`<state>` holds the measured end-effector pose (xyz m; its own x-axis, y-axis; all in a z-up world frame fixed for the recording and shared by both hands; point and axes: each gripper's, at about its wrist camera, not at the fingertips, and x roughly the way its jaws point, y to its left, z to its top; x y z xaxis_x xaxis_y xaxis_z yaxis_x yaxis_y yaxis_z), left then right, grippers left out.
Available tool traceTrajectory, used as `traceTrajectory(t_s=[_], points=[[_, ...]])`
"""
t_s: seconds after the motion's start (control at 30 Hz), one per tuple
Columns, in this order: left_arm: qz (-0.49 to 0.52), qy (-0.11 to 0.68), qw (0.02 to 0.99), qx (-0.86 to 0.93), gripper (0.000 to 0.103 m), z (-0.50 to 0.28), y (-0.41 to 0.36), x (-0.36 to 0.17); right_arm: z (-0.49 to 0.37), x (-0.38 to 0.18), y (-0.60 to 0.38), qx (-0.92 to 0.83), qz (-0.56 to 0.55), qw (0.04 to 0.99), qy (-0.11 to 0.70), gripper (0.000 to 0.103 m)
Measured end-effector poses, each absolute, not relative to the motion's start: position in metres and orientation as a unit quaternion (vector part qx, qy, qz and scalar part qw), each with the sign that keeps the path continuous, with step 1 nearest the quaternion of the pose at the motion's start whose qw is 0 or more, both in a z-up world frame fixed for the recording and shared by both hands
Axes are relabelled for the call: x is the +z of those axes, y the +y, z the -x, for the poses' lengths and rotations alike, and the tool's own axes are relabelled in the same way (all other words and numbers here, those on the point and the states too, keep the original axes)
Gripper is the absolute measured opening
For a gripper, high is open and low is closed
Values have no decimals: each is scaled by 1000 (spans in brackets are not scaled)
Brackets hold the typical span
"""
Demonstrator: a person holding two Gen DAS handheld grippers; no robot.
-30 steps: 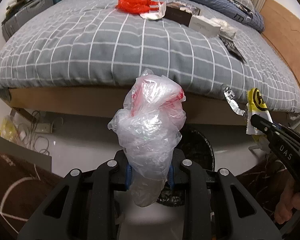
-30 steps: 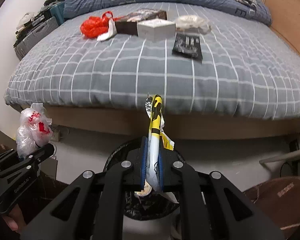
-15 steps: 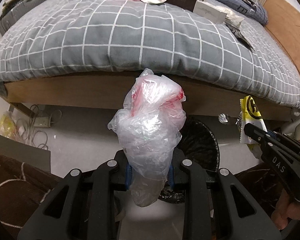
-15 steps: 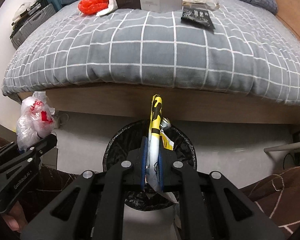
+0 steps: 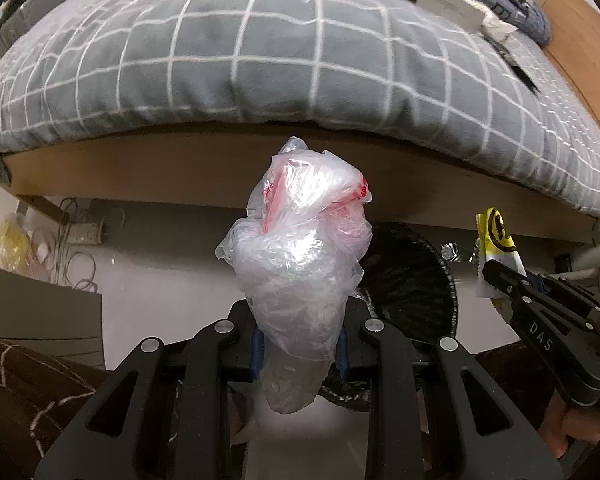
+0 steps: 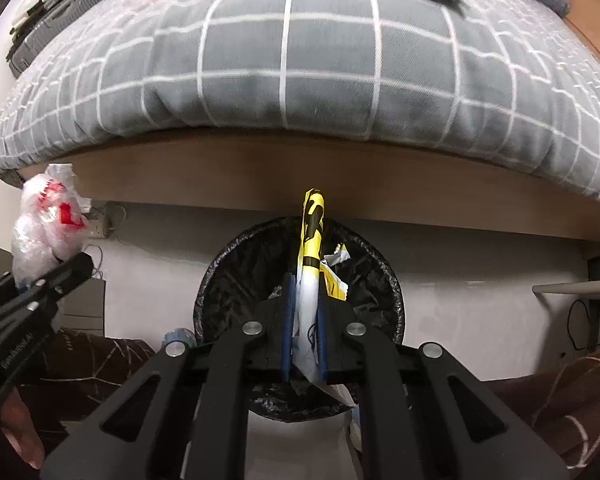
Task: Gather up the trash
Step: 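Open the right gripper to drop the yellow wrapper into the bin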
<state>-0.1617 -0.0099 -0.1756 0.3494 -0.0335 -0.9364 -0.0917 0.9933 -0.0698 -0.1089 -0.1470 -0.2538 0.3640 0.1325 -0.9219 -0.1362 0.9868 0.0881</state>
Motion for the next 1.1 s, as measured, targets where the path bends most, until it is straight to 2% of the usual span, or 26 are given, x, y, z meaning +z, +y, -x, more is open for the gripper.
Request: traceTrajectory(t_s=[0.47,0.63,0.7,0.9,1.1], points=[[62,588,806,24,26,154,-1,-195,96,-280,-125,89,15,807,584,12],[64,590,805,25,26,154,-2,-195,96,-281,-128,81,12,806,586,32],[62,590,805,25,26,154,-1,-196,97,-280,-128,77,14,809,582,47],[67,594,801,26,26,153,-2,-194,98,-271,-129,73,27,818,570,65],[55,589,806,12,26,148,-19,-187,102,-256,-155,57,15,833,551,77]])
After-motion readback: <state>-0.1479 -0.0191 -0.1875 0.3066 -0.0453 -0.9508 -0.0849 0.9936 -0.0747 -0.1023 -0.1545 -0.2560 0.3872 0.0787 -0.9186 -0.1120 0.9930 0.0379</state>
